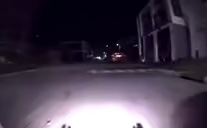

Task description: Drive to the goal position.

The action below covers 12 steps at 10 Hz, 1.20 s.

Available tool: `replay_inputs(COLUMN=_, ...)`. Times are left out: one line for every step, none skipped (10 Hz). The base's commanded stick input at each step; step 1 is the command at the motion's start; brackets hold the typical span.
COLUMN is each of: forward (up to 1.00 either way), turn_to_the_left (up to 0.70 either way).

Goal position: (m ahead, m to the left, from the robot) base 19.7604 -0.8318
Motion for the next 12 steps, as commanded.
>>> replay_inputs(forward=0.60, turn_to_the_left=0.00)
replay_inputs(forward=0.60, turn_to_the_left=0.00)
replay_inputs(forward=0.60, turn_to_the_left=0.00)
replay_inputs(forward=0.60, turn_to_the_left=0.00)
replay_inputs(forward=0.60, turn_to_the_left=0.00)
replay_inputs(forward=0.60, turn_to_the_left=0.00)
replay_inputs(forward=0.60, turn_to_the_left=-0.07)
replay_inputs(forward=0.60, turn_to_the_left=-0.15)
replay_inputs(forward=0.60, turn_to_the_left=-0.15)
replay_inputs(forward=0.60, turn_to_the_left=-0.15)
replay_inputs(forward=0.60, turn_to_the_left=-0.10)
replay_inputs(forward=0.60, turn_to_the_left=-0.03)
